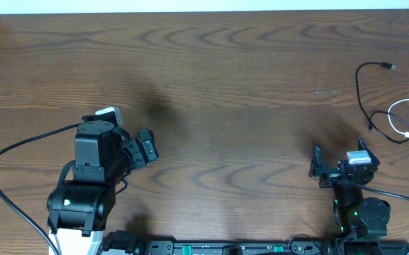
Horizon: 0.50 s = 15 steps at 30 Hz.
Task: Untangle cables
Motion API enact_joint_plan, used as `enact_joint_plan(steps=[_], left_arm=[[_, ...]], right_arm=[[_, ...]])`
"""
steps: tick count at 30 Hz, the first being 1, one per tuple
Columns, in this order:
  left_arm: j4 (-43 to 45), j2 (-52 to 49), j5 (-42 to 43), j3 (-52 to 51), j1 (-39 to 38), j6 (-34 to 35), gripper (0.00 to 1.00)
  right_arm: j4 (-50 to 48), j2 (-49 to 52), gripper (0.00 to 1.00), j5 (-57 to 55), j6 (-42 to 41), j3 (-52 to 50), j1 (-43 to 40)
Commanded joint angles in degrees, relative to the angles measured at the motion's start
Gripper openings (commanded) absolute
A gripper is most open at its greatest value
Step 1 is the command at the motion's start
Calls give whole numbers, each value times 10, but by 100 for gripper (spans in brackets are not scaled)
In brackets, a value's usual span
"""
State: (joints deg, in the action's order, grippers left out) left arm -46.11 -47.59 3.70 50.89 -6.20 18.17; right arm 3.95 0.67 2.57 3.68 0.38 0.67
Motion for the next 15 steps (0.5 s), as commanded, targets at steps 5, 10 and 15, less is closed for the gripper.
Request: enact_joint_plan(steps=[5,10,15], left_arm=[[-1,0,-7,-4,0,-3,99],[-1,0,-7,-4,0,-3,98],[-1,0,-7,-4,0,-3,98]], right_arm=[[4,-4,99,0,24,-1,6],[4,-4,99,1,24,-1,6],[3,-4,99,2,22,-1,5]])
